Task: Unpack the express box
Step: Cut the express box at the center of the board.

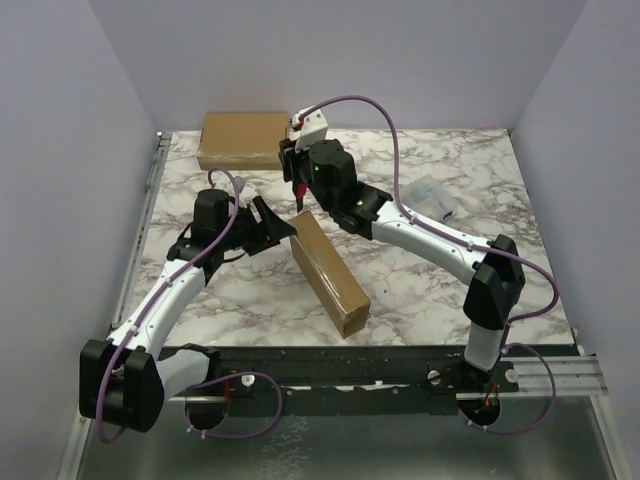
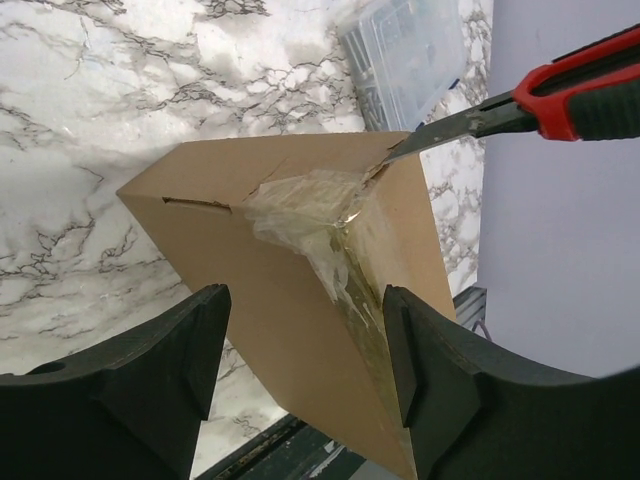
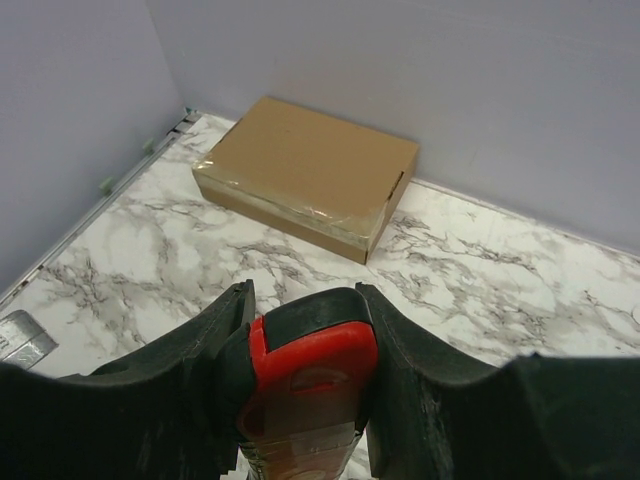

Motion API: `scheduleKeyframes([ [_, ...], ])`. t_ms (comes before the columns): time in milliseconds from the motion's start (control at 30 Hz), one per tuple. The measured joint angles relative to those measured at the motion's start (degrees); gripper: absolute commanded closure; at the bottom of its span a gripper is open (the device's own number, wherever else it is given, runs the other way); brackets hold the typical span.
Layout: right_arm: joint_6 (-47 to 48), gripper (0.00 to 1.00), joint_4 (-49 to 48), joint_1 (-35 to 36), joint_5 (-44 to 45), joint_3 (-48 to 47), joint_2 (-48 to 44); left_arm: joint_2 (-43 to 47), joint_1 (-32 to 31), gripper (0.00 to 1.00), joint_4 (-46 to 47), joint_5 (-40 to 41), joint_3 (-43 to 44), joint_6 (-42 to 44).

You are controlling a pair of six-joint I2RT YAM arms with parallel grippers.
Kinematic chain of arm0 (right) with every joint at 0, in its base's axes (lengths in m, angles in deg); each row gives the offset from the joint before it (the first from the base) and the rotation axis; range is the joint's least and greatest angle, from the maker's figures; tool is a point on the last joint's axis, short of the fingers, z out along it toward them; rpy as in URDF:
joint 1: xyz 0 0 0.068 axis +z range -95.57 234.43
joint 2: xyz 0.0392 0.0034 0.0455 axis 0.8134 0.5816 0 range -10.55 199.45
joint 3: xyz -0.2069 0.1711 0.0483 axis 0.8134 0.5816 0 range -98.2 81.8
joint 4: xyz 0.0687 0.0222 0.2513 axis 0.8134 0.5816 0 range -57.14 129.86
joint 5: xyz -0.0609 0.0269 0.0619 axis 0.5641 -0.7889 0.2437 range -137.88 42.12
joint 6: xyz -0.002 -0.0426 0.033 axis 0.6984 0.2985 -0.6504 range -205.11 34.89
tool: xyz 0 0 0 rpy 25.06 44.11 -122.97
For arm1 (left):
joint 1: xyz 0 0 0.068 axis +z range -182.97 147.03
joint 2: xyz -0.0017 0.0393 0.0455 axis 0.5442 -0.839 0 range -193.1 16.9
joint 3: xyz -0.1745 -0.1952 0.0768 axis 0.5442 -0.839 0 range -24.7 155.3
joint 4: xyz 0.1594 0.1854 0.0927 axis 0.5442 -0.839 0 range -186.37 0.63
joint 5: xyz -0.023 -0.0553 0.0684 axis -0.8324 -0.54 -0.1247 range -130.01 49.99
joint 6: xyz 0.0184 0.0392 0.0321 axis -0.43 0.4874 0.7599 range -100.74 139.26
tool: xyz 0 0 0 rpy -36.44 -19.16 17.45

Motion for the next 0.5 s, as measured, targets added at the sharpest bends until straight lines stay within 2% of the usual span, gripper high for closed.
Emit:
scheduleKeyframes([
  [500, 1.33, 1.0, -0.74, 0.7, 2.51, 0.02, 0.0, -0.5, -0.35, 0.33, 2.29, 0.02, -1.27, -0.57],
])
